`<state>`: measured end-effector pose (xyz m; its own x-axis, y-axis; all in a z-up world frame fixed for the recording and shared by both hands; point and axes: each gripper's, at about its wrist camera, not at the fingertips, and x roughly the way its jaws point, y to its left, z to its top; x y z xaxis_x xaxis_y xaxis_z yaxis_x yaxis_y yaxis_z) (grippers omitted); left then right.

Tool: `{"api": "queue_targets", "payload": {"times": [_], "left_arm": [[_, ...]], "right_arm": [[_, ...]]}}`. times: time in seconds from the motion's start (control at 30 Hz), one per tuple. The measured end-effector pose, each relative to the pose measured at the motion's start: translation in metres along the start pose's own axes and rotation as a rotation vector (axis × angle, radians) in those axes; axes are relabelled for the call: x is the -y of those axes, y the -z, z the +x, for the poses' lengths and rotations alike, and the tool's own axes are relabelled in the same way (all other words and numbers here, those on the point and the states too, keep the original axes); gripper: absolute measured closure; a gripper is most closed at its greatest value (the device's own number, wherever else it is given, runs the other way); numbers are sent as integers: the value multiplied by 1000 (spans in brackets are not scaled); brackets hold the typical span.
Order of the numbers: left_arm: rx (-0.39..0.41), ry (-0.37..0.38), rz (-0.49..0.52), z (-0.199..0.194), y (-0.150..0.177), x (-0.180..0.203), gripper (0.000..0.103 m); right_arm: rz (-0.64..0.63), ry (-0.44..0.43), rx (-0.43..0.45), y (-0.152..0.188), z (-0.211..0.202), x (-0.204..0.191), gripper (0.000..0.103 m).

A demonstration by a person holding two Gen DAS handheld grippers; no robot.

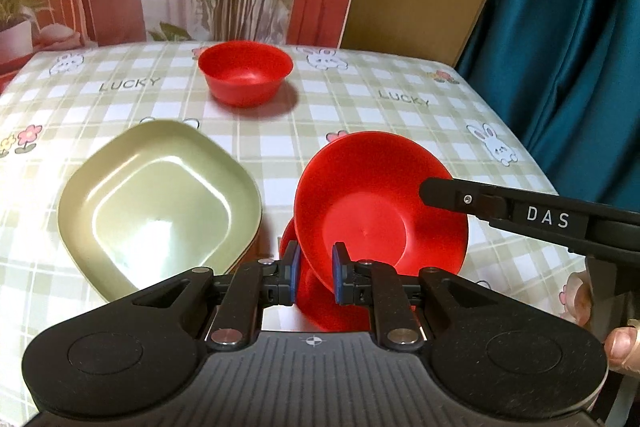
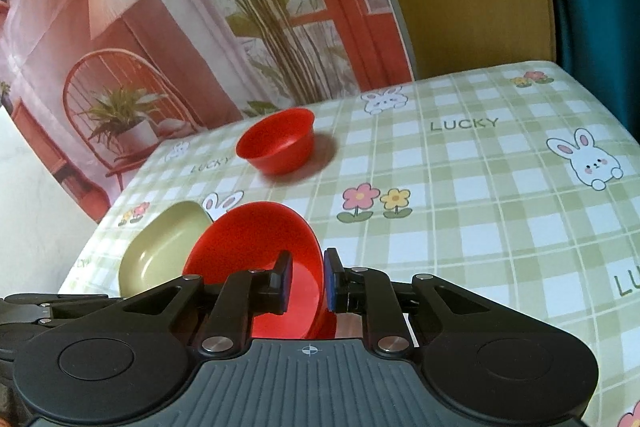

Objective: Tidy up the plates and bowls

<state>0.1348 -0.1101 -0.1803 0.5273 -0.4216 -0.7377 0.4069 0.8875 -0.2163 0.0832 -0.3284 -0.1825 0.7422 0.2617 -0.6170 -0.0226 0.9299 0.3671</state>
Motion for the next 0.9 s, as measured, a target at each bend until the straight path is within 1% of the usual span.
{"api": "queue_targets", "payload": {"times": [0.4, 0.9], "left_arm": [[-19, -5, -29, 2, 5, -8, 86], [-45, 19, -42, 6, 11, -12, 86]], "right_arm": [[-19, 0, -50, 6, 9, -4, 86], [-32, 21, -82, 9, 12, -6, 86]]}}
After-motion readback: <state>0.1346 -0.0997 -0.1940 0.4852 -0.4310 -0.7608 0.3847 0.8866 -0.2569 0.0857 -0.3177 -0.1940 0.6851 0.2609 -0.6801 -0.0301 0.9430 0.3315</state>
